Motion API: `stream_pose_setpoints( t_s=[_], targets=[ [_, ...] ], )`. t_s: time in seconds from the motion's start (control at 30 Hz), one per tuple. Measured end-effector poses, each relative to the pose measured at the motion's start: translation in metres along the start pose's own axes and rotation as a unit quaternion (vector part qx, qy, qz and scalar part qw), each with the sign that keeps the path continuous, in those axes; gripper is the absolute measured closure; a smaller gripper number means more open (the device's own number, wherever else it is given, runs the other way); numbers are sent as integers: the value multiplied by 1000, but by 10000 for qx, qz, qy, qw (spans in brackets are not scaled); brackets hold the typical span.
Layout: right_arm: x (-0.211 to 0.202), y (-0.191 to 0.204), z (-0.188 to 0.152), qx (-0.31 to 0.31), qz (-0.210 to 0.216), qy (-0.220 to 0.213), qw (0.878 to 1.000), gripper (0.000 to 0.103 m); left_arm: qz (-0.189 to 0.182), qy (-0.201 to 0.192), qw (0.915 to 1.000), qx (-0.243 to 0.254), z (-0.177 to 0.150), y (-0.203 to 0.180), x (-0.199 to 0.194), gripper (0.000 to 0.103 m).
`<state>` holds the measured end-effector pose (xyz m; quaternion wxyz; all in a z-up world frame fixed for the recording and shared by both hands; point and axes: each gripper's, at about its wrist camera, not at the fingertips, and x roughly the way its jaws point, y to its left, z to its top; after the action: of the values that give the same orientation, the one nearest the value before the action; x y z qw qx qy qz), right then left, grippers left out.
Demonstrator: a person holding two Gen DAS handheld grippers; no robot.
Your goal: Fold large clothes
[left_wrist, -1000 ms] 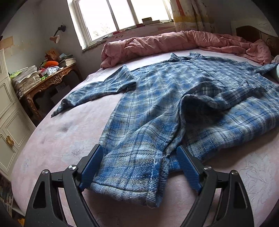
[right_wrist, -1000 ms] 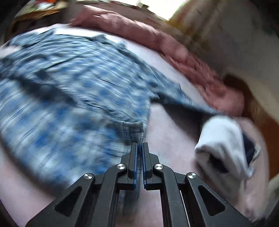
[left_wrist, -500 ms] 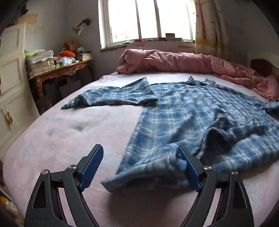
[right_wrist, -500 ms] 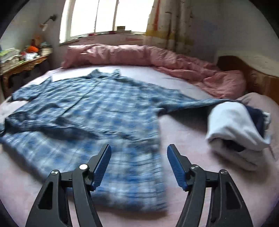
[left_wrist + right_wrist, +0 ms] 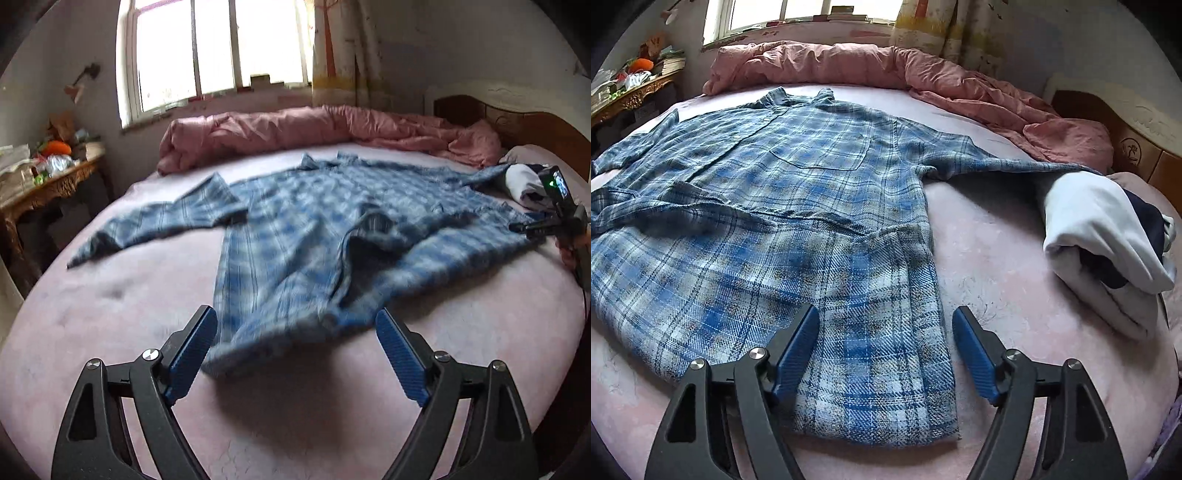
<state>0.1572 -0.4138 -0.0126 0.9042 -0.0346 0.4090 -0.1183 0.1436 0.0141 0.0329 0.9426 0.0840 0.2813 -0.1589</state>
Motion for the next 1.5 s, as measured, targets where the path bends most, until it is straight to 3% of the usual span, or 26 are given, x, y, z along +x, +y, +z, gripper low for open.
stream_pose_setpoints(
  t_s=[0.07, 0.17, 0.23, 0.33, 0.4, 0.5, 0.6, 0.67, 0.73, 0.8, 0.9, 0.97, 1.1, 1.17, 1.23, 1.3, 1.37, 1.47, 1.5],
  targets=[
    [0, 1, 0, 5, -10, 5, 10000, 25, 97, 278, 9995, -74, -2, 3, 10, 19],
    [-1, 1, -1, 3, -56, -11, 10000, 23, 407, 550, 9971, -328, 5, 12, 27, 45],
    [-2, 0, -1, 7, -62, -27, 10000, 23, 631, 572, 9951, -508, 14, 23, 36, 73],
    [-3, 0, -1, 7, -77, -28, 10000, 23, 804, 501, 9930, -703, 32, 41, 47, 94],
    [-2, 0, -1, 8, -105, -31, 9999, 22, 851, 458, 9923, -773, 44, 52, 56, 97],
    [-1, -1, -1, 33, -147, -16, 9999, 18, 1021, 679, 9883, -910, 52, 68, 77, 98],
    [1, -3, 0, 75, -106, 11, 9999, 17, 1306, 1314, 9757, -1174, 39, 81, 109, 96],
    [2, -6, 0, 139, -72, 36, 9999, 15, 1212, 1504, 9717, -1356, 26, 86, 120, 95],
    [3, -8, -1, 201, -7, 44, 9998, 15, 1211, 1334, 9744, -1342, 28, 86, 111, 90],
    [2, -11, -1, 296, 42, 9, 9996, 15, 1295, 1174, 9770, -1221, 27, 81, 104, 75],
    [-7, -15, -2, 457, -198, -221, 9985, 15, 1352, 488, 9862, -820, 35, 63, 78, 66],
    [-20, -19, -2, 596, -172, -575, 9964, 15, 1452, 22, 9887, -385, 41, 42, 58, 66],
    [-41, -21, 0, 690, 288, -1092, 9912, 15, 357, -143, 9990, -206, 45, 4, 41, 66],
    [-49, -13, 1, 502, 739, -1254, 9881, 15, -7, 32, 9999, -166, 46, -10, 45, 66],
    [-47, -2, 1, 278, 913, -1159, 9887, 15, -294, 354, 9987, -233, 45, -17, 56, 64],
    [-35, 9, 2, 100, 796, -804, 9935, 16, -275, 655, 9967, -382, 41, -14, 69, 64],
    [-21, 12, 1, 87, 805, -470, 9956, 28, -15, 961, 9947, -375, 33, -14, 80, 64],
    [-20, 4, 1, 224, 1183, -440, 9918, 31, -292, 1270, 9905, -430, 24, -7, 85, 60],
    [-22, 3, -1, 194, 1269, -493, 9905, 31, -458, 1333, 9894, -334, 23, -8, 83, 51]
  ],
)
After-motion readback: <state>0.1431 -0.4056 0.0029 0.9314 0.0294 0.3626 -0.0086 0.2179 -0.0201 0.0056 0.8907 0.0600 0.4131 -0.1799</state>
